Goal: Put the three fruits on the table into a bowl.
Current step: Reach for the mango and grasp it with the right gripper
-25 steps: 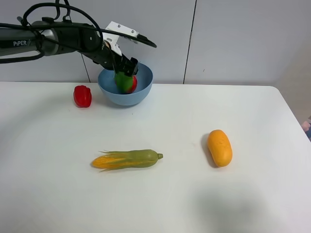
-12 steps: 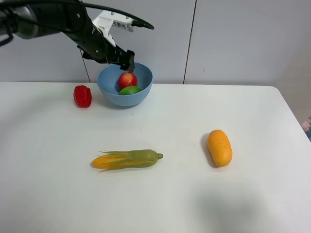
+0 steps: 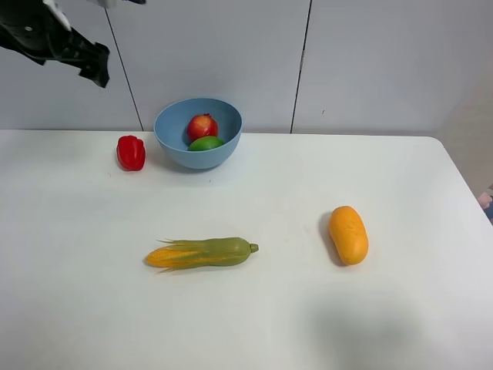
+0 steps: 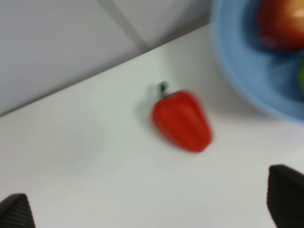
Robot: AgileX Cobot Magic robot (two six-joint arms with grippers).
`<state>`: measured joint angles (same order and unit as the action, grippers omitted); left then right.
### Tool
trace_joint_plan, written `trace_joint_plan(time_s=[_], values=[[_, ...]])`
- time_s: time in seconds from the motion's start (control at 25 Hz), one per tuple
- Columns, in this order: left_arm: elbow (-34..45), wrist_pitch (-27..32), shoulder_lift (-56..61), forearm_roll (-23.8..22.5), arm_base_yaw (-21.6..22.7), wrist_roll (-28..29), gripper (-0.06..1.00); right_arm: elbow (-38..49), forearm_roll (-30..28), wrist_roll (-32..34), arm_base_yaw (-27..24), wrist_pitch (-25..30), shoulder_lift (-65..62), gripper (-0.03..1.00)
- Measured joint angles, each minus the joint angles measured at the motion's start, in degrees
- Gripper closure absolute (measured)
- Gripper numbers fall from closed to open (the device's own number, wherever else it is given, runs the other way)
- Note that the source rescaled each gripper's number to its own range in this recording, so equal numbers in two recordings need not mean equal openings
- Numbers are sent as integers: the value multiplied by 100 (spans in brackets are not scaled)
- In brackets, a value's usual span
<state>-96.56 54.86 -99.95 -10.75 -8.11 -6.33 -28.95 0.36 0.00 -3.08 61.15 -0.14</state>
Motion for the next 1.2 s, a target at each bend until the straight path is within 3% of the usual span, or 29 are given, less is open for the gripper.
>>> trace_joint_plan(time_s=[0.2, 0.48, 0.76, 1.0, 1.2], values=[[285, 64, 1011, 173, 609, -6, -3, 0, 0, 0, 0, 0, 0, -3], [2151, -104, 3192, 668, 1214, 30, -3, 0, 0, 0, 0, 0, 0, -3], [3844, 127, 5755, 1463, 1261, 56, -3, 0, 0, 0, 0, 0, 0, -3], [5027, 234, 7800, 1538, 1261, 56, -3, 0, 0, 0, 0, 0, 0, -3], [5496, 304, 9077, 1532, 1261, 56, -3, 0, 0, 0, 0, 0, 0, -3]])
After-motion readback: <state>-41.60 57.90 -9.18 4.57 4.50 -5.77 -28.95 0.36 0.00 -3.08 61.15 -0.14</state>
